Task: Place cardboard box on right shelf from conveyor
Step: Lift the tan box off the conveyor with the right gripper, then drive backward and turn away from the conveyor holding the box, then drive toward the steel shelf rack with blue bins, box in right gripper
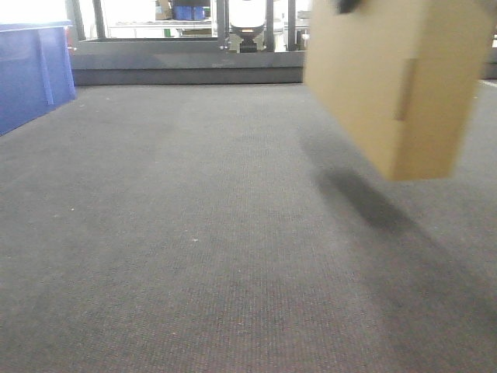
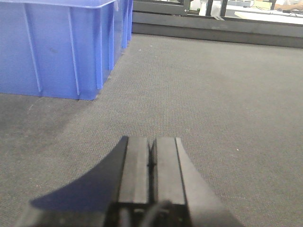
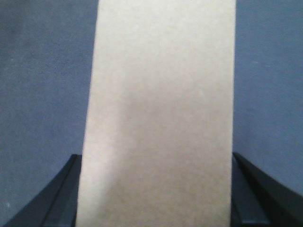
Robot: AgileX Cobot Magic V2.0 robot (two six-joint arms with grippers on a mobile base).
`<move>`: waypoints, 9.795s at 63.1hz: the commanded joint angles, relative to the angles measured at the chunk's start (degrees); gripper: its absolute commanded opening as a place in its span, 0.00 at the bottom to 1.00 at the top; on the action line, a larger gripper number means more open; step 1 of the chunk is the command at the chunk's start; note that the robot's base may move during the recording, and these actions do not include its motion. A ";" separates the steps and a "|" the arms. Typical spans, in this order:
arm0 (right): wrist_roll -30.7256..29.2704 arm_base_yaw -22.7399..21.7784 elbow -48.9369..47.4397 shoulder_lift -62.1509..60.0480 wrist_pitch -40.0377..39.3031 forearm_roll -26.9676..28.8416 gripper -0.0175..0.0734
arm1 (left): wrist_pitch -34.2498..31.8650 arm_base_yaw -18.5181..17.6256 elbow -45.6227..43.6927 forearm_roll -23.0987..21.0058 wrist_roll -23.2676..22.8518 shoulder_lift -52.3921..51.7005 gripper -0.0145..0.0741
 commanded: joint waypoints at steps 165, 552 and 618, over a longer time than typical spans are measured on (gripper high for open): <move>-0.87 -1.71 42.06 -72.01 -14.93 -2.13 0.37 | -4.80 0.47 -0.16 -0.27 -0.29 -0.70 0.03; -0.87 -1.71 42.06 -71.87 -14.93 -2.13 0.37 | -4.80 2.54 -0.16 -0.27 -0.29 -0.81 0.03; -0.87 -1.71 42.06 -71.87 -14.93 -2.13 0.37 | -4.80 -0.01 -0.16 -0.27 -0.29 -0.70 0.03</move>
